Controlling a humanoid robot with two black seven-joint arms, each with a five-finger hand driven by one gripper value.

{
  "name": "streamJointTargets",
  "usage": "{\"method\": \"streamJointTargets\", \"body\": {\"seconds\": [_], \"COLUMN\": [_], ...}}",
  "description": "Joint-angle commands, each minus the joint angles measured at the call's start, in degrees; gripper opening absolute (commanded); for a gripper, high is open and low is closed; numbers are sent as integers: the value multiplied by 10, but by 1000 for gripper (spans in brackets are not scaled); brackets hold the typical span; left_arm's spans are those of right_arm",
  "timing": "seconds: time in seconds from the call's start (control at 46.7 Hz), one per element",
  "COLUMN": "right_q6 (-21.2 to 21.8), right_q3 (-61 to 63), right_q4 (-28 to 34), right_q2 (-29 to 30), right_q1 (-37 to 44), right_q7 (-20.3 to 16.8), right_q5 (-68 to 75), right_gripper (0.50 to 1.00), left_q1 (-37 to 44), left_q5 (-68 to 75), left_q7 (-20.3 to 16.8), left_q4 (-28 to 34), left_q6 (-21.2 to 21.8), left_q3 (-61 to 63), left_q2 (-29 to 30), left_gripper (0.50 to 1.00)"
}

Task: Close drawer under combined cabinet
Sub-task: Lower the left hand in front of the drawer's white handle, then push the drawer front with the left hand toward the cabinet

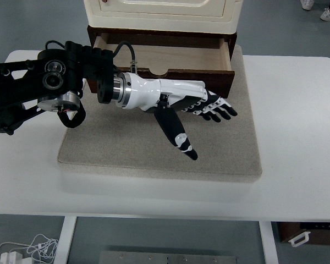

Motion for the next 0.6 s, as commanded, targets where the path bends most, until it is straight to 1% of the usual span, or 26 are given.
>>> {"method": "streamJointTargets", "body": {"seconds": [0.0, 0.129, 0.236, 0.428, 0.578], "right_q6": [0, 0, 0, 0, 0], "right_q3": [0, 0, 0, 0, 0], "right_q4": [0, 0, 0, 0, 0], "right_q2": [0, 0, 0, 0, 0], "right_q1": [0, 0, 0, 0, 0], "right_q7": [0, 0, 0, 0, 0], "right_q5": [0, 0, 0, 0, 0], "right_gripper": [952, 952, 952, 952, 952], "left_q1": [-1, -1, -7, -11, -25], "left_q5": [0, 0, 0, 0, -2], "left_q7": [26, 83, 113, 151, 165], "left_q4": [0, 3, 4, 19, 46], "left_q6": [-24, -37, -47, -47, -51], "left_q3": [1, 5, 28, 39, 39], "left_q2": [1, 2, 5, 11, 11], "left_gripper": [994, 996, 996, 996, 996]}}
